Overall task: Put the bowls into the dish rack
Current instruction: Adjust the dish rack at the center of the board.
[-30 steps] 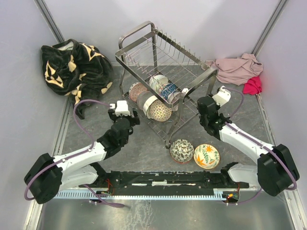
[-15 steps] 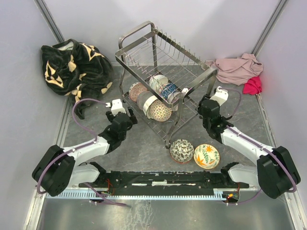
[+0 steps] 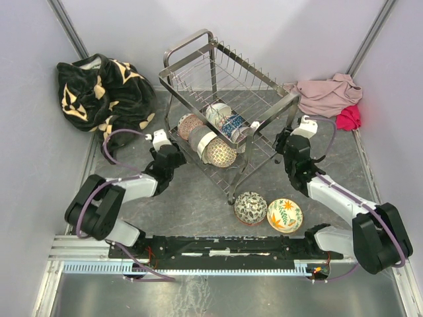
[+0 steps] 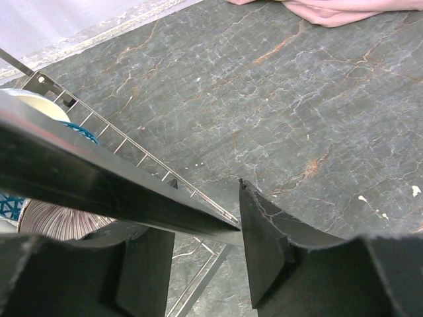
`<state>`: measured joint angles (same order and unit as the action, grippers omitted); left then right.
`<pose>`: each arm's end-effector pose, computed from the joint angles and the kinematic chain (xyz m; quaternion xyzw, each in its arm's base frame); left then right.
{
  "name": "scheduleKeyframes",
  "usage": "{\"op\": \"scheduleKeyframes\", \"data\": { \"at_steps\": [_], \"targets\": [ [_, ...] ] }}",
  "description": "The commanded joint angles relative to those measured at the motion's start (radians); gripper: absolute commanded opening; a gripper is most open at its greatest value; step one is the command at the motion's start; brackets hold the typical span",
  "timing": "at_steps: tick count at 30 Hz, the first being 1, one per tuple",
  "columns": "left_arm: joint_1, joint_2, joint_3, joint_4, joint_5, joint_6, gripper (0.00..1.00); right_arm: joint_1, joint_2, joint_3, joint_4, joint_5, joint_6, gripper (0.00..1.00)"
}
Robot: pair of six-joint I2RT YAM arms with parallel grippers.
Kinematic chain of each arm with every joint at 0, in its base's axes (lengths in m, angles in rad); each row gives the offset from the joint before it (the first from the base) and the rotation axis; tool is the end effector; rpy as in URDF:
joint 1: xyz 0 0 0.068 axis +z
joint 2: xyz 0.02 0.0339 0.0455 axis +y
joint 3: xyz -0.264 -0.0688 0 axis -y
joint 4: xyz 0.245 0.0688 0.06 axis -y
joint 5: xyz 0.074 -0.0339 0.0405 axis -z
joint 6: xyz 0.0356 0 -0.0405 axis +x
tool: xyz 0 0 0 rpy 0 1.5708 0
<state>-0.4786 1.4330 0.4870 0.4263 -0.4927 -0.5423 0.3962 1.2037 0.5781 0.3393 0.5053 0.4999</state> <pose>0.2449 -0.1081 0.1591 -0.1490 0.8346 -0.0536 0.5276 0.2464 0.0844 0.2354 0.1897 0.7665 0.0708 0.6094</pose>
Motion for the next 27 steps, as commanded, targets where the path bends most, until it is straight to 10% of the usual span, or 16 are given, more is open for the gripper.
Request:
{"op": "scheduleKeyframes", "data": {
  "at_steps": [1, 27],
  "targets": [
    [0.056, 0.111, 0.117, 0.091, 0.065, -0.044, 0.67, -0.025, -0.001, -0.002, 0.060, -0.028, -0.001, 0.48],
    [0.152, 0.716, 0.944, -0.050, 0.280, 0.022, 0.59, -0.054, 0.122, 0.024, 0.230, -0.302, -0.081, 0.42]
  ]
}}
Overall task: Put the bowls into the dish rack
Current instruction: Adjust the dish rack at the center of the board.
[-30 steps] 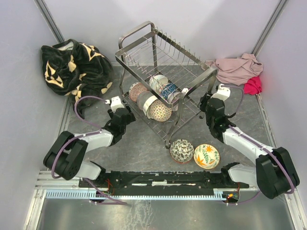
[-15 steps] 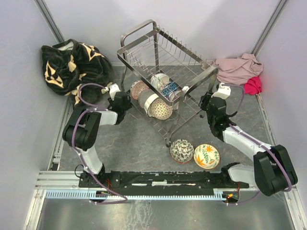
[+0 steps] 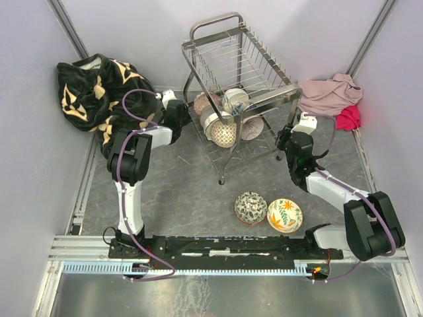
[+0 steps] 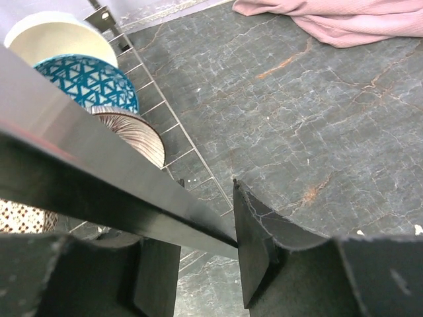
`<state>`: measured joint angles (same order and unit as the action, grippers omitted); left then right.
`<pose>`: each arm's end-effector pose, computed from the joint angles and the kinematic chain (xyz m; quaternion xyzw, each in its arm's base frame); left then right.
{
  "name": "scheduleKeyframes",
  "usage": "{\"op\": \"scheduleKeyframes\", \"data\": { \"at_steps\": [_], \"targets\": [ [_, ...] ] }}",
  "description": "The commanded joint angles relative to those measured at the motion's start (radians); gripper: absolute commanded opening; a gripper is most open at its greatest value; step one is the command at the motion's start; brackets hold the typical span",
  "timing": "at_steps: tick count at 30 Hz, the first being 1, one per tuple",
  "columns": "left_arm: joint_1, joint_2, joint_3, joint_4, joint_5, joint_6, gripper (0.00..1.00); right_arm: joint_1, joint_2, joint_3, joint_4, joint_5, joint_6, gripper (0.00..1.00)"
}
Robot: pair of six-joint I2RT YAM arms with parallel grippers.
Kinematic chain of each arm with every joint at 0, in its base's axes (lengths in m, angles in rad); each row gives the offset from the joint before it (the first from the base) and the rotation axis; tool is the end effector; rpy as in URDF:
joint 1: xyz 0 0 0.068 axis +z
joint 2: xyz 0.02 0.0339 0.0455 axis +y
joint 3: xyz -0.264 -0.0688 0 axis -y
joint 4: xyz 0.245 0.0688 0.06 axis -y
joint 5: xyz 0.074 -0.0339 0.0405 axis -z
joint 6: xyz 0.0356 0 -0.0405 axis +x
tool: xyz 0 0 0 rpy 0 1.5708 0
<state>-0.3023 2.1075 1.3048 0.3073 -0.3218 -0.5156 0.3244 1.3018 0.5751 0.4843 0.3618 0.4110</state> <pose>0.4455 -0.1271 0.1546 -0.1718 0.8342 -0.0748 0.5186 0.2665 0.0763 0.2243 0.1443 0.7690 0.0858 0.6168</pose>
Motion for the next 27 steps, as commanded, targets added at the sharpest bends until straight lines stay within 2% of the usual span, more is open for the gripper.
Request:
{"op": "scheduleKeyframes", "data": {
  "at_steps": [1, 6, 8, 17, 22, 27],
  "targets": [
    [-0.023, 0.057, 0.154, 0.063, 0.117, -0.002, 0.59, 0.018, 0.029, 0.030, 0.086, -0.176, 0.012, 0.41],
    [-0.016, 0.124, 0.307, -0.007, 0.163, 0.022, 0.59, 0.019, 0.025, 0.012, 0.114, -0.241, 0.041, 0.39],
    [-0.011, 0.106, 0.304, -0.018, 0.178, 0.020, 0.59, 0.023, 0.015, 0.001, 0.122, -0.250, 0.056, 0.38],
    [-0.006, -0.144, 0.001, 0.043, 0.213, -0.014, 0.68, 0.133, 0.009, -0.016, 0.122, -0.221, 0.047, 0.37],
    [-0.004, -0.305, -0.163, 0.032, 0.262, -0.034, 0.69, 0.192, -0.014, -0.031, 0.114, -0.187, 0.041, 0.36],
    [-0.003, -0.426, -0.271, -0.042, 0.283, -0.066, 0.84, 0.233, -0.052, -0.058, 0.088, -0.151, 0.038, 0.36]
  ]
}}
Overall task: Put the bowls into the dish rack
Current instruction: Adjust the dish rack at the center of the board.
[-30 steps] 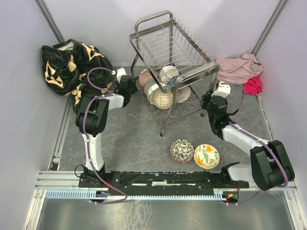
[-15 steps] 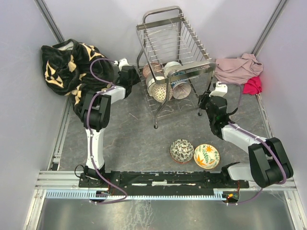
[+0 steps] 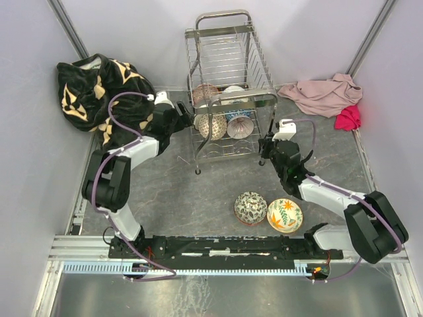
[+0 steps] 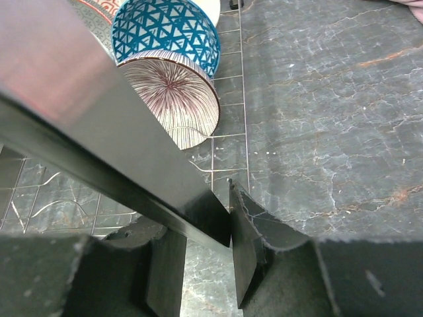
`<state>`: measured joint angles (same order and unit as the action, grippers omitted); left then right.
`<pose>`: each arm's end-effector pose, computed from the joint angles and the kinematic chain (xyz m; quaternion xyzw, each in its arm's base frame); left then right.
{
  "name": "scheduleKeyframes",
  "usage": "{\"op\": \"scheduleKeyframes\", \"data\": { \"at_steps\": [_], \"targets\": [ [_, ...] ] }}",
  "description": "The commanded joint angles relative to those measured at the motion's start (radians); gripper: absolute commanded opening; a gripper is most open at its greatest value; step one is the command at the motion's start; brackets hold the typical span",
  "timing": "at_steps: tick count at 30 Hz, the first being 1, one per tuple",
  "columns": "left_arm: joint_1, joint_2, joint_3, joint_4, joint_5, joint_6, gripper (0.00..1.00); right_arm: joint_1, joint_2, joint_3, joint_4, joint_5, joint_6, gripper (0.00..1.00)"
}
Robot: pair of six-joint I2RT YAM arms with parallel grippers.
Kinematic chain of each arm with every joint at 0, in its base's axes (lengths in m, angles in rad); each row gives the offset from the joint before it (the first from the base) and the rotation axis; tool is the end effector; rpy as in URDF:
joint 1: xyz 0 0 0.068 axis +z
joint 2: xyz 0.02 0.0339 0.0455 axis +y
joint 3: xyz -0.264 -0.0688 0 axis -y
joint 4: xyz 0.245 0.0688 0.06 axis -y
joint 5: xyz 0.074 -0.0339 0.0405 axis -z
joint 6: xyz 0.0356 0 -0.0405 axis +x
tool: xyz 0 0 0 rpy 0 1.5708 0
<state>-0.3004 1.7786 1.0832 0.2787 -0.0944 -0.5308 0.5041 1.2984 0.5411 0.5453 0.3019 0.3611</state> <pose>0.3841 -0.1155 0.2166 -0.1218 0.8286 -0.1838 0.5145 0.2449 0.1230 0.2203 0.0393 0.7739 0.1542 0.6130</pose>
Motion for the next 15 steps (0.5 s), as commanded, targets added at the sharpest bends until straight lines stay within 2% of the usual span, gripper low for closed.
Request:
{"op": "scheduleKeyframes", "data": {
  "at_steps": [1, 4, 9, 15],
  "targets": [
    [-0.004, -0.120, -0.066, -0.022, 0.057, -0.053, 0.87, 0.054, -0.054, -0.029, 0.020, -0.088, 0.090, 0.36],
    [-0.004, -0.167, -0.091, -0.041, 0.092, -0.057, 0.90, 0.055, -0.077, -0.044, 0.006, -0.078, 0.092, 0.36],
    [-0.008, -0.193, -0.118, -0.044, 0.204, -0.100, 0.79, 0.055, -0.096, -0.054, -0.004, -0.070, 0.096, 0.35],
    [-0.039, -0.225, -0.169, -0.036, 0.216, -0.115, 0.73, 0.054, -0.089, -0.054, 0.002, -0.069, 0.105, 0.35]
  ]
}}
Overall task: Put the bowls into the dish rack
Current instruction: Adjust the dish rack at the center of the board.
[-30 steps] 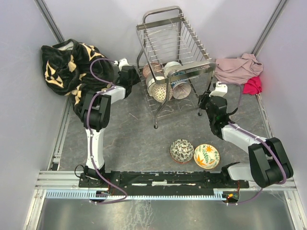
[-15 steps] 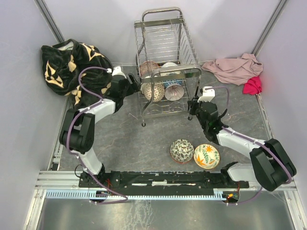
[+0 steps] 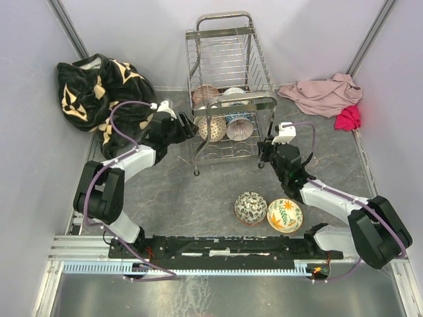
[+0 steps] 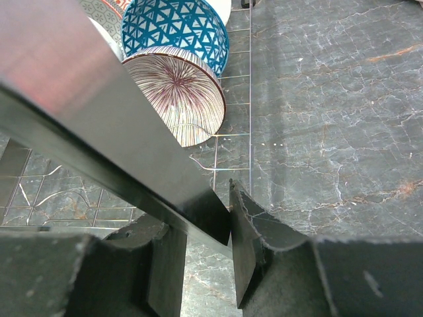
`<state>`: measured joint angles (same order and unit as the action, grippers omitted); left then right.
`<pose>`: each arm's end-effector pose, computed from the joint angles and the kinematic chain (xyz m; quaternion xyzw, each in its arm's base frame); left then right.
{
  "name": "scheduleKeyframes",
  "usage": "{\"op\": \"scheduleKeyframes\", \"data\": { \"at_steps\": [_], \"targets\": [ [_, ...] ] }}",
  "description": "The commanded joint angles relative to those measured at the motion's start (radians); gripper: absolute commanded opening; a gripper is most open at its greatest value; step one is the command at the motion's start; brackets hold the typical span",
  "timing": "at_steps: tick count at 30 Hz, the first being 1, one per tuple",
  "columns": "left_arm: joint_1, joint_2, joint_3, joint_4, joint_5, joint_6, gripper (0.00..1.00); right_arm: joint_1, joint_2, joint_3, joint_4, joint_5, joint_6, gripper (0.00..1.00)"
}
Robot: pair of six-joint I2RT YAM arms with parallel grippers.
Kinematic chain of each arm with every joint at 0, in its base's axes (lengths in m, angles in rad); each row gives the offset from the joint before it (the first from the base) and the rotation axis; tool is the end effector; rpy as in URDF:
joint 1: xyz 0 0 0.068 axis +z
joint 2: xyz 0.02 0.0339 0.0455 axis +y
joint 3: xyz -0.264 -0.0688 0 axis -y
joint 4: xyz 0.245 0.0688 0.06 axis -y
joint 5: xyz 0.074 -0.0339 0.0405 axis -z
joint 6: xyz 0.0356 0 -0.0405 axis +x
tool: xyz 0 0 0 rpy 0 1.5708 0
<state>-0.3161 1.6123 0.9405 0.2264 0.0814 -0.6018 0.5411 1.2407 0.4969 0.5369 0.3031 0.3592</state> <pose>0.3402 -0.1143 0.2246 -0.0988 0.8396 -0.2670 0.4626 0.2292 0.1253 0.2193 0.0251 0.7729 0.1656 0.6120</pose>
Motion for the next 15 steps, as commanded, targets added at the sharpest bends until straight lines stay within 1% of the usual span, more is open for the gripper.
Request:
{"op": "scheduleKeyframes", "data": {
  "at_steps": [1, 9, 15],
  "targets": [
    [-0.033, -0.059, -0.026, 0.017, 0.034, -0.043, 0.72, 0.018, -0.028, -0.009, 0.014, -0.071, 0.109, 0.35],
    [-0.099, 0.015, 0.027, 0.017, -0.015, -0.043, 0.70, 0.019, -0.016, -0.011, 0.024, -0.072, 0.114, 0.34],
    [-0.116, 0.064, 0.058, -0.002, -0.077, -0.029, 0.63, 0.018, -0.015, -0.015, 0.020, -0.061, 0.107, 0.34]
  ]
}}
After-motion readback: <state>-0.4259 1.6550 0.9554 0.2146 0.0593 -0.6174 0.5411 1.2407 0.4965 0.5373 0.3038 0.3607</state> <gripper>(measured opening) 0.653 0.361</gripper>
